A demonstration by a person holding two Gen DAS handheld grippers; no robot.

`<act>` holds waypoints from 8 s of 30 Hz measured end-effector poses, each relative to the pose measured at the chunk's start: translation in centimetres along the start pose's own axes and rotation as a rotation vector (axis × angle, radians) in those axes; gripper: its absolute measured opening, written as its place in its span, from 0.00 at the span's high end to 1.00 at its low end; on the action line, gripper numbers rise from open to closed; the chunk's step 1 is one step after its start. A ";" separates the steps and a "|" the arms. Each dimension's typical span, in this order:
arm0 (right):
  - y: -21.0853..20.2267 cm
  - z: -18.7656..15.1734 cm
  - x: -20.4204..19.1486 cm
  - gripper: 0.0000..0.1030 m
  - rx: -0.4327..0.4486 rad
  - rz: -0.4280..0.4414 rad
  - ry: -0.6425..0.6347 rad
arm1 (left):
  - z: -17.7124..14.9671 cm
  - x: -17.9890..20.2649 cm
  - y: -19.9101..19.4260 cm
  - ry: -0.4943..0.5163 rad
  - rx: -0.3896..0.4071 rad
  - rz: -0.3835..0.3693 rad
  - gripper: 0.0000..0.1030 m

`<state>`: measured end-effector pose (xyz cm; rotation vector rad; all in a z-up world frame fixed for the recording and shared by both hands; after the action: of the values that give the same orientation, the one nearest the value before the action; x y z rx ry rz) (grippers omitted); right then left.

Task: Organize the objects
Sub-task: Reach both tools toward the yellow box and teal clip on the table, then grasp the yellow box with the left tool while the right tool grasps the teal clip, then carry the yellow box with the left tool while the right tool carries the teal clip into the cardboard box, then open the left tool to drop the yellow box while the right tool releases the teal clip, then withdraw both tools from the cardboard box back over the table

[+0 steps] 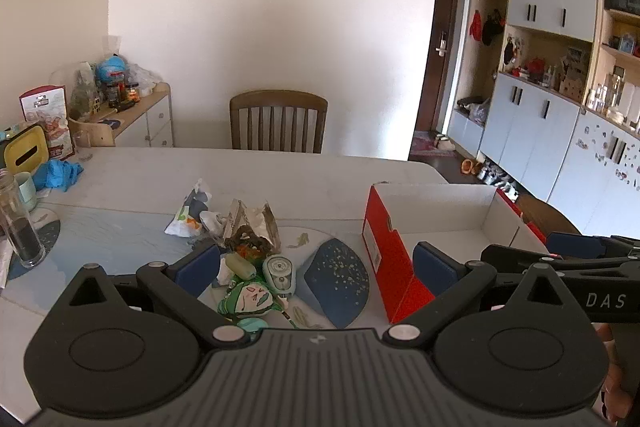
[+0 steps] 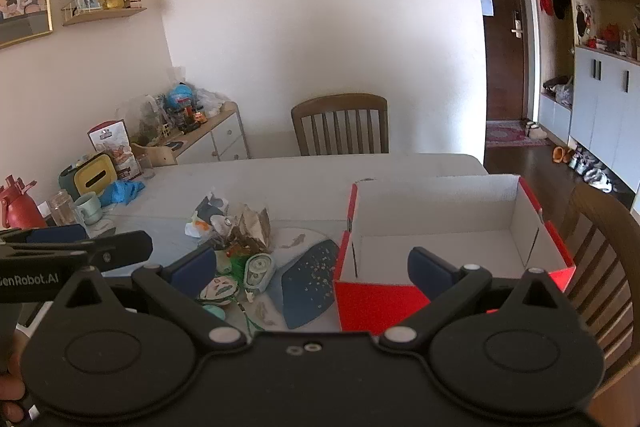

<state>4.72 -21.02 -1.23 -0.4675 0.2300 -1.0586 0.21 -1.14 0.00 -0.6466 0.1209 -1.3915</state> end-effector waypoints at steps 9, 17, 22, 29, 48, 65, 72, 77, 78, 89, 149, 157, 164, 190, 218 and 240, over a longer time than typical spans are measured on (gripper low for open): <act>1.5 0.6 -0.9 0.01 -0.003 0.019 -0.021 | 0.4 -1.1 0.5 -0.008 0.013 0.035 0.00; 5.1 1.1 -2.5 0.01 -0.054 0.032 -0.033 | 1.3 -4.0 3.8 -0.040 -0.054 0.036 0.00; 7.7 0.7 -3.7 0.01 -0.113 0.053 -0.048 | 0.9 -6.4 6.7 -0.052 -0.124 0.069 0.00; 11.6 0.2 -4.5 0.01 -0.195 0.087 -0.046 | -0.8 -9.8 10.5 -0.022 -0.200 0.123 0.00; 18.8 -4.3 -10.2 0.18 -0.451 0.262 -0.191 | -5.2 -15.4 17.6 0.097 -0.359 0.145 0.01; 22.7 -5.8 -14.0 0.40 -0.506 0.338 -0.280 | -5.3 -17.0 19.9 0.077 -0.422 0.093 0.31; 24.4 -5.7 -15.1 0.46 -0.506 0.336 -0.286 | -4.8 -18.3 20.0 0.051 -0.418 0.096 0.31; 25.1 -5.4 -15.6 0.54 -0.495 0.313 -0.291 | -4.4 -19.3 19.9 0.036 -0.415 0.103 0.32; 25.1 -5.4 -15.7 0.57 -0.494 0.306 -0.294 | -4.3 -19.5 19.9 0.033 -0.415 0.104 0.32; 24.2 -5.2 -15.9 0.65 -0.509 0.293 -0.285 | -3.9 -20.0 19.9 0.038 -0.428 0.110 0.32; 14.5 -3.2 17.5 0.64 -0.369 -0.038 -0.114 | 0.0 18.2 31.0 0.310 -0.367 -0.054 0.32; 17.4 -5.1 18.2 0.64 -0.483 0.031 -0.112 | -3.0 20.0 35.7 0.336 -0.483 0.012 0.32; 18.7 -6.4 17.3 0.65 -0.560 0.081 -0.154 | -4.6 20.1 38.2 0.347 -0.555 0.057 0.32; 20.0 -8.6 14.9 0.63 -0.728 0.110 -0.173 | -6.1 17.9 38.9 0.278 -0.657 0.098 0.31; 13.6 -3.4 16.0 0.50 -0.501 0.098 -0.089 | -1.2 18.8 29.3 0.200 -0.442 -0.042 0.31; 8.7 -0.3 11.1 0.39 -0.296 0.033 0.043 | 0.5 13.0 19.8 0.182 -0.288 -0.155 0.27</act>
<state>16.69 -27.31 -5.16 -0.7045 0.4343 -1.0074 20.31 -12.36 -5.52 -0.7790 0.4301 -1.5979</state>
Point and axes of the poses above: each gripper's, at about its wrist camera, not at the fingertips, and y roughly the way its jaws point, x to its right, z to its top, the point moved 3 cm from there along y, roughly the way its jaws point, and after that the axes turned 15 degrees about -y, right-handed, at the moved point
